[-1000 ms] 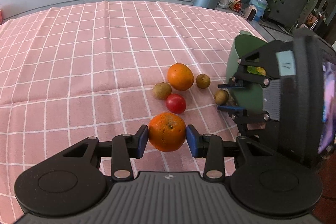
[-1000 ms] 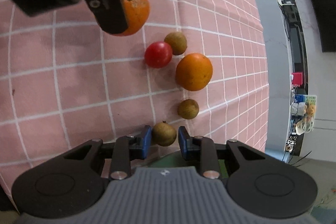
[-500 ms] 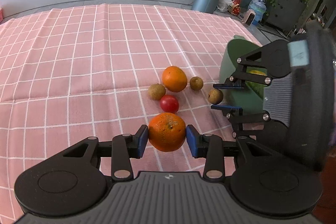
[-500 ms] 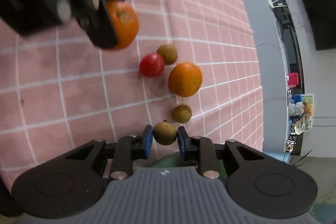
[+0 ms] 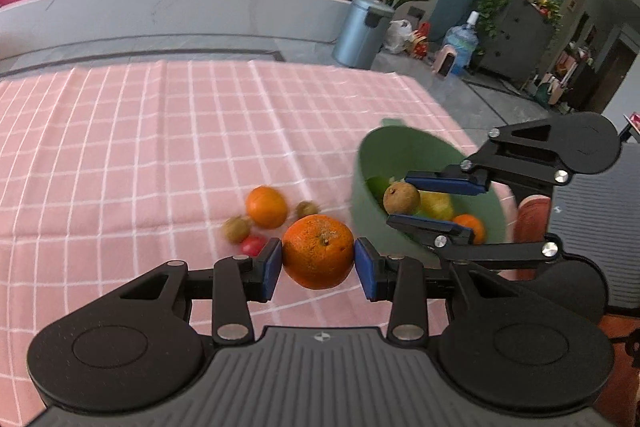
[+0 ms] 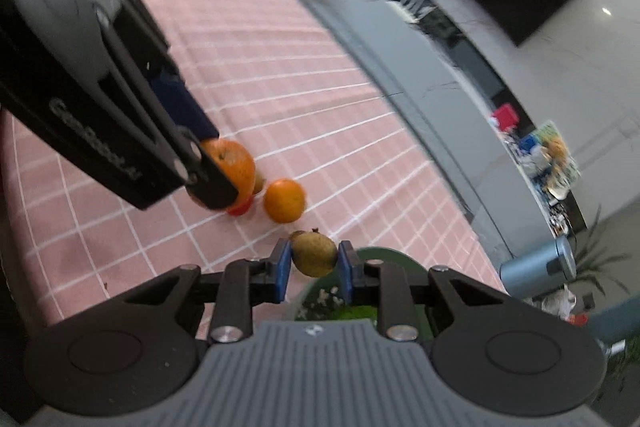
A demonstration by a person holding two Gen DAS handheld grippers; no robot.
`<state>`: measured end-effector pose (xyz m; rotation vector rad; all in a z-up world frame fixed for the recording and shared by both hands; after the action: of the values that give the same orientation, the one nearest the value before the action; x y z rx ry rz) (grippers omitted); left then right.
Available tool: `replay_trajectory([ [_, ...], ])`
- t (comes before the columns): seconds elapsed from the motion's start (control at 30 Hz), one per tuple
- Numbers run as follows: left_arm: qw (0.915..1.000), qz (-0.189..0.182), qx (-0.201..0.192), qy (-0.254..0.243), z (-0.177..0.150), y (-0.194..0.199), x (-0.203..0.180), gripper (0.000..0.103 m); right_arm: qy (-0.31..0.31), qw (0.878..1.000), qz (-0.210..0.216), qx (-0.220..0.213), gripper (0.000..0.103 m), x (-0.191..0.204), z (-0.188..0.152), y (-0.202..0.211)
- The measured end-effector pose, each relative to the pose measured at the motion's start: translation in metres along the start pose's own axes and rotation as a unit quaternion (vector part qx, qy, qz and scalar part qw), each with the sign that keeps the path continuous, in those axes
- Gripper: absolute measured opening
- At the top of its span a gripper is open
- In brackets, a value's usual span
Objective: Organize fruits
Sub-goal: 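Carry the orange in the left tool while the right tool carries the brown fruit toward the colander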
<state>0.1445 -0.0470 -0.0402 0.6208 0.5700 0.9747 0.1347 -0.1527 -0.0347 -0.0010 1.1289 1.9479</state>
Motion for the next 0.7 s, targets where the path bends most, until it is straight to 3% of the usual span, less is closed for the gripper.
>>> replay_trajectory([
  [0.33, 0.9987, -0.035, -0.014, -0.034, 0.036, -0.026, -0.045, 0.044, -0.108, 0.993, -0.039, -0.013, 0.021, -0.061, -0.037, 0.034],
  [0.5, 0.9973, -0.05, -0.007, -0.052, 0.05, -0.05, -0.063, 0.044, -0.145, 0.988, -0.045, -0.006, 0.021, -0.079, -0.061, 0.028],
  [0.7, 0.9968, -0.042, 0.007, -0.067, 0.06, -0.084, -0.076, 0.044, -0.189, 0.981, -0.033, -0.008, 0.021, -0.096, -0.076, 0.006],
])
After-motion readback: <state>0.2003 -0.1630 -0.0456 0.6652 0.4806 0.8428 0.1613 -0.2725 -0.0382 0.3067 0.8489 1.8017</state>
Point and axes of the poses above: each gripper's, at about its wrist camera, not at the fingertips, and y roughly against the way its jaws point, x to its left, z to its top, the point moved 7 cm from there along -y, roughly the way its jaws point, and after that the axes turned 10 degrees about -y, right-handed, at the moved point
